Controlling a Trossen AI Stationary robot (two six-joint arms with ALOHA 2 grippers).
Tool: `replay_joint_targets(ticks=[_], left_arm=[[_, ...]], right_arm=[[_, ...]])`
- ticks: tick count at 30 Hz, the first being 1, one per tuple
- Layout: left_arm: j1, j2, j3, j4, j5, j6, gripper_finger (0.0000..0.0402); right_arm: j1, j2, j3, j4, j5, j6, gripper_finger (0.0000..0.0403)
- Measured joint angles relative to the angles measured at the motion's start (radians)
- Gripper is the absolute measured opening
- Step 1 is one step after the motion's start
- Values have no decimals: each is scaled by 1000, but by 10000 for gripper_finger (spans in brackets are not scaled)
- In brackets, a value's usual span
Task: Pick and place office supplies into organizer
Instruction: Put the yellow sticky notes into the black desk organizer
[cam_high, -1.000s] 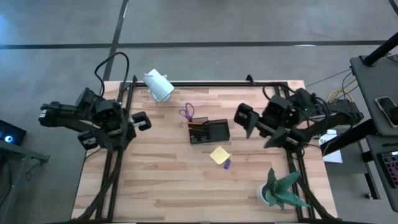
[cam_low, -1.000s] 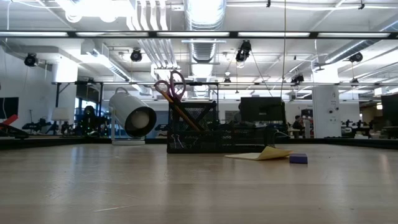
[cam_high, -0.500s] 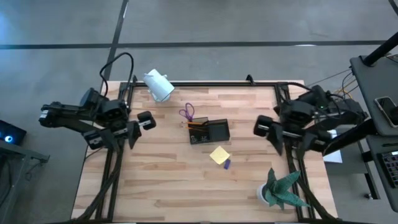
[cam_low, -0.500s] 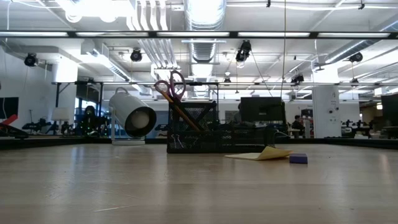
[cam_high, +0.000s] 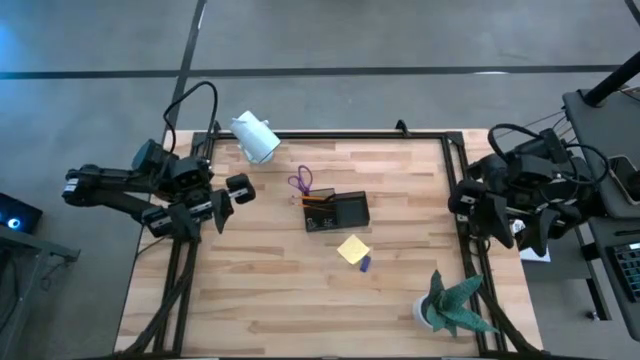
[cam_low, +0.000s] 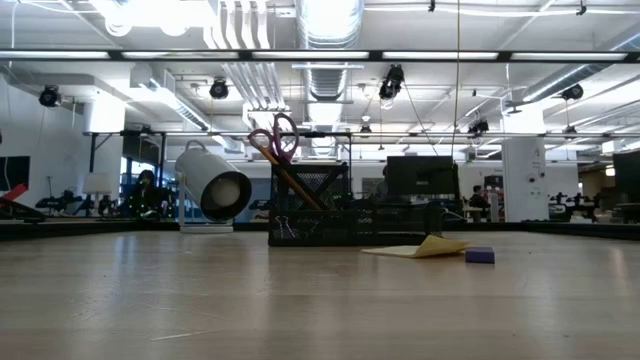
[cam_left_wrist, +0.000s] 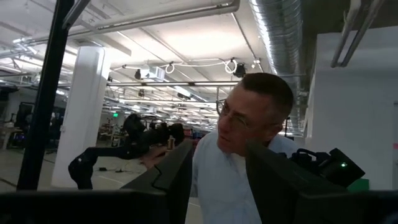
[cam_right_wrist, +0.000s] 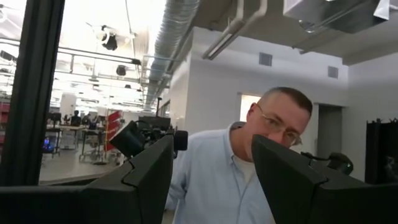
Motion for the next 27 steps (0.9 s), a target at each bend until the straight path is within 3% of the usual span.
replay_joint_targets(ticks=[27], left_arm=[[31,20,0,2,-2,0,129]], right_arm=[[0,-12,0,1,1,21,210]])
